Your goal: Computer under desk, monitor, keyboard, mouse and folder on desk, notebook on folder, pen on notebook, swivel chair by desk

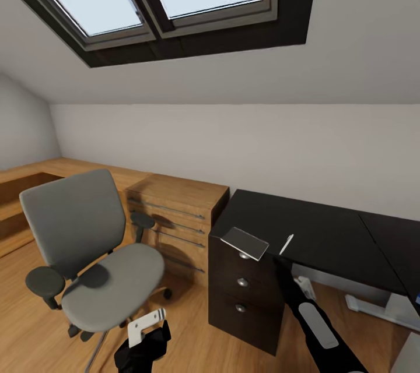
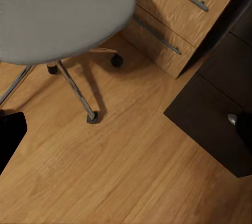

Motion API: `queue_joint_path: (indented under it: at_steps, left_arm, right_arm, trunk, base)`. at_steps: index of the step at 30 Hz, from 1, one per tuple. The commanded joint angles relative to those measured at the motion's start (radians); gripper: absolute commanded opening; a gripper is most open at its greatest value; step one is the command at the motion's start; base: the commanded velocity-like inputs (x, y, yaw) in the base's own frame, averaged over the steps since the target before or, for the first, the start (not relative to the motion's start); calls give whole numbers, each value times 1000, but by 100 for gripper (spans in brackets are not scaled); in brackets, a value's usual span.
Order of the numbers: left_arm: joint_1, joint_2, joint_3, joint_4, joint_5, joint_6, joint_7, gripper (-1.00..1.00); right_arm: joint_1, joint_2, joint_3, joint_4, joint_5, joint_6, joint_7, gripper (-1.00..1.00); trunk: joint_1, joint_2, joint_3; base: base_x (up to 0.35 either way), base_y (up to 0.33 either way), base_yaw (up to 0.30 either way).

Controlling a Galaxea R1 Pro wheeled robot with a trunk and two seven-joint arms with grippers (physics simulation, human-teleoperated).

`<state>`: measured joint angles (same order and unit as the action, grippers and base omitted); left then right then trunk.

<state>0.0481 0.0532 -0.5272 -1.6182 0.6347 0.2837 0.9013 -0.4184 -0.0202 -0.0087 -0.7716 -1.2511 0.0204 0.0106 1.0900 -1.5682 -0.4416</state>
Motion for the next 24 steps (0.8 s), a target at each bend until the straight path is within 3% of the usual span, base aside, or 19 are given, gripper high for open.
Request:
queue_joint_path:
  at_steps: [1, 16, 24]
  left_arm:
    - [-1, 1, -1, -2, 3, 5, 5, 100]
    - [-1, -1, 1, -2, 5, 5, 5, 100]
    - [-1, -1, 1, -2, 5, 5, 5, 100]
  right_arm:
    - [0, 0, -1, 1, -9, 3, 5, 100]
    - [0, -1, 0, 5, -5, 7, 82, 100]
    - [0, 7, -2, 4, -7, 7, 86, 100]
  trunk:
    - [4, -8, -4]
    - [61, -113, -51]
    - [92, -169, -76]
  base:
    - [0, 0, 0]
    - [0, 0, 0]
    - [0, 0, 0]
